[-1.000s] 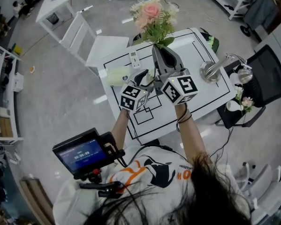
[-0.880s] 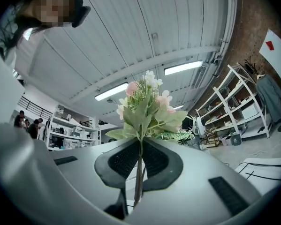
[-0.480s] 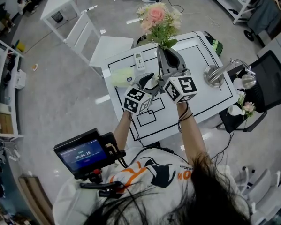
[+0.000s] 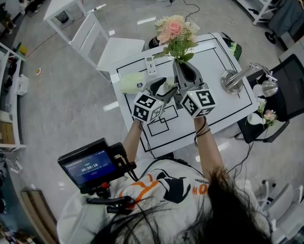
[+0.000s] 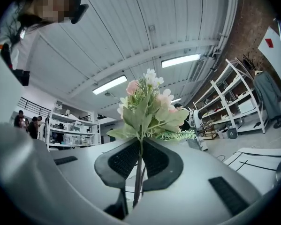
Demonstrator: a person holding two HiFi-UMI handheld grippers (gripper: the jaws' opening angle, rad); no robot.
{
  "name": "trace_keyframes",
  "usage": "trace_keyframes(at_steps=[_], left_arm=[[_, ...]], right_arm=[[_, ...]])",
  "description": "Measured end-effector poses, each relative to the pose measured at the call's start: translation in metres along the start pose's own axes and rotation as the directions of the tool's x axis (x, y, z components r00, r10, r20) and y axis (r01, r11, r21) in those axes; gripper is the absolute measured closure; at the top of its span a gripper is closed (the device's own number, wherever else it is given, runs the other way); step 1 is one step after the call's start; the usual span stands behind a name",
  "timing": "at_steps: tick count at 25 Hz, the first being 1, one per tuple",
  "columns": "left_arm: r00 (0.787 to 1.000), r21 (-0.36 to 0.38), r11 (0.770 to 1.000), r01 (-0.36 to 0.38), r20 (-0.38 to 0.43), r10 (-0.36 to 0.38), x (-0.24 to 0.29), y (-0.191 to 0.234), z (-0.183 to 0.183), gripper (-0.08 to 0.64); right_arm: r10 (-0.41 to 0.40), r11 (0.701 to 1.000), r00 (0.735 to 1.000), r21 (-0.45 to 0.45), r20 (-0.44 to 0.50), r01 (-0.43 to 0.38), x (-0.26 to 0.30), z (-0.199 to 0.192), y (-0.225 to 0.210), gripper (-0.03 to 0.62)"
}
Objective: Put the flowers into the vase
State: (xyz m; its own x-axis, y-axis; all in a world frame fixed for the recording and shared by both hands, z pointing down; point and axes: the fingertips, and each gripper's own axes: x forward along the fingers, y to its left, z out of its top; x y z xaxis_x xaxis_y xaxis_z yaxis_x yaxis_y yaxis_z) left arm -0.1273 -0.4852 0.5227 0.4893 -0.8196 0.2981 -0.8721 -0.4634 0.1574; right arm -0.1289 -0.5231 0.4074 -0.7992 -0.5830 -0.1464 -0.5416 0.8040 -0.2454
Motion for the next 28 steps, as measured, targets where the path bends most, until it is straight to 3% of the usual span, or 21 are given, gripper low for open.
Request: trace_keyframes(at_steps=[8, 13, 20, 25, 28], left_arm=[[1.000, 0.005, 1.000, 0.005, -0.008, -0.005, 0.000, -0.001, -0.001, 0.307], [1.000, -0.002, 1.000, 0.001, -0.007, -0.001, 0.001, 0.000, -0.001, 0.305], [1.000, 0.004, 1.000, 0.002, -0.015, -0.002, 0.001, 0.000, -0.001, 0.305], [1.000, 0.004, 1.000, 0.004, -0.010, -0.004, 0.000, 0.000, -0.001, 0.305], [1.000, -0.002, 1.000, 0.001, -0.007, -0.001, 0.001, 0.001, -0.001, 0.305]], right_arm=[[0.031, 0.999, 0.998, -0.018, -0.051, -0.032, -0.021, -0.020, 0.011, 0.566], [0.056, 0.988, 0.990, -0.136, -0.129, -0.073, -0.028, -0.033, 0.023, 0.566], [0.026, 0.977, 0.970, -0.199, -0.243, -0.076, -0.039, -0.065, 0.026, 0.543], [-0.004, 0.986, 0.965, -0.161, -0.261, -0.039, -0.048, -0.071, 0.020, 0.534], [-0.011, 0.994, 0.960, -0.111, -0.281, -0.021, -0.054, -0.073, 0.015, 0.467]])
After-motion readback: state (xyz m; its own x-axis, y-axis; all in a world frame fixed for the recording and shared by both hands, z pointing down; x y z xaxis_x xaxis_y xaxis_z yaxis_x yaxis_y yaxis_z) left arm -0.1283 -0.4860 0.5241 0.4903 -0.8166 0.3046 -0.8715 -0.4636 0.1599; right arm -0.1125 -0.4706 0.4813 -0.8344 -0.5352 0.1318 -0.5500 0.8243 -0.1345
